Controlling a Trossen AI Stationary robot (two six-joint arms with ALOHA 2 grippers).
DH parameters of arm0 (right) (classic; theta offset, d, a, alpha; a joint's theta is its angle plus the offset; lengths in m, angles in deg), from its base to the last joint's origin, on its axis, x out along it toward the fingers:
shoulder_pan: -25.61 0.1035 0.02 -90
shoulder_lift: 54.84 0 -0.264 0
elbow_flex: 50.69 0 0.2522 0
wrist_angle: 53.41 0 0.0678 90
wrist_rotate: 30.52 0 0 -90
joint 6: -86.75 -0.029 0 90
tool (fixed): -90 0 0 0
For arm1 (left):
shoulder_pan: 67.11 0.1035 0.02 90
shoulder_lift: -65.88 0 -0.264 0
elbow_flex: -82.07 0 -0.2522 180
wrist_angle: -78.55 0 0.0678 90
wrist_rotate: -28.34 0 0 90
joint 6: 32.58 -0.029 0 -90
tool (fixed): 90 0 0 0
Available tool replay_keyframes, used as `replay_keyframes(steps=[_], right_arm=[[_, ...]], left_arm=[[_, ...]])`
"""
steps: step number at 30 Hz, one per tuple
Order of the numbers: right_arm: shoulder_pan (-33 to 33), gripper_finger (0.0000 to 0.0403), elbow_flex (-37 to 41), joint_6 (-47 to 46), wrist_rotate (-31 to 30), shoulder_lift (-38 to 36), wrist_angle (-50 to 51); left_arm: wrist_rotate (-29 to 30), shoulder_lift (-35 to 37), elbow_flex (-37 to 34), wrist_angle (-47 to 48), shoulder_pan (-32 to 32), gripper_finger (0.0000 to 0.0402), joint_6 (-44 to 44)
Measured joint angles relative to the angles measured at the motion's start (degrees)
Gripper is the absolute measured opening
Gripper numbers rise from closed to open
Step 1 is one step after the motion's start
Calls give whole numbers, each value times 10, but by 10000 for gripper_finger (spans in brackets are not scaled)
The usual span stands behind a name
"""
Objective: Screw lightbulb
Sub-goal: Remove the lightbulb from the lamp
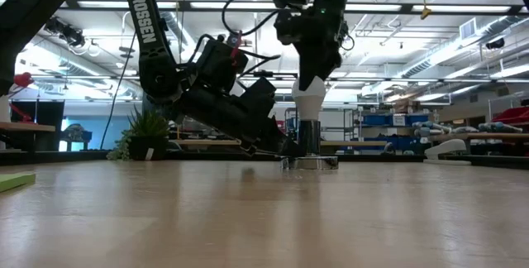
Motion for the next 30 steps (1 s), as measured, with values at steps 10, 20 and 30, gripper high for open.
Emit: replay_keyframes(steps=[10, 20, 30], right_arm=[[-2, 292, 0, 389, 9, -1, 8], [30, 324, 0, 231, -49, -21, 6], [34, 338, 1, -87, -27, -28, -8]], left_arm=[[1, 0, 0, 0, 1, 0, 0], [0, 0, 0, 0, 0, 0, 0], [-1, 0, 0, 0, 0, 0, 0]])
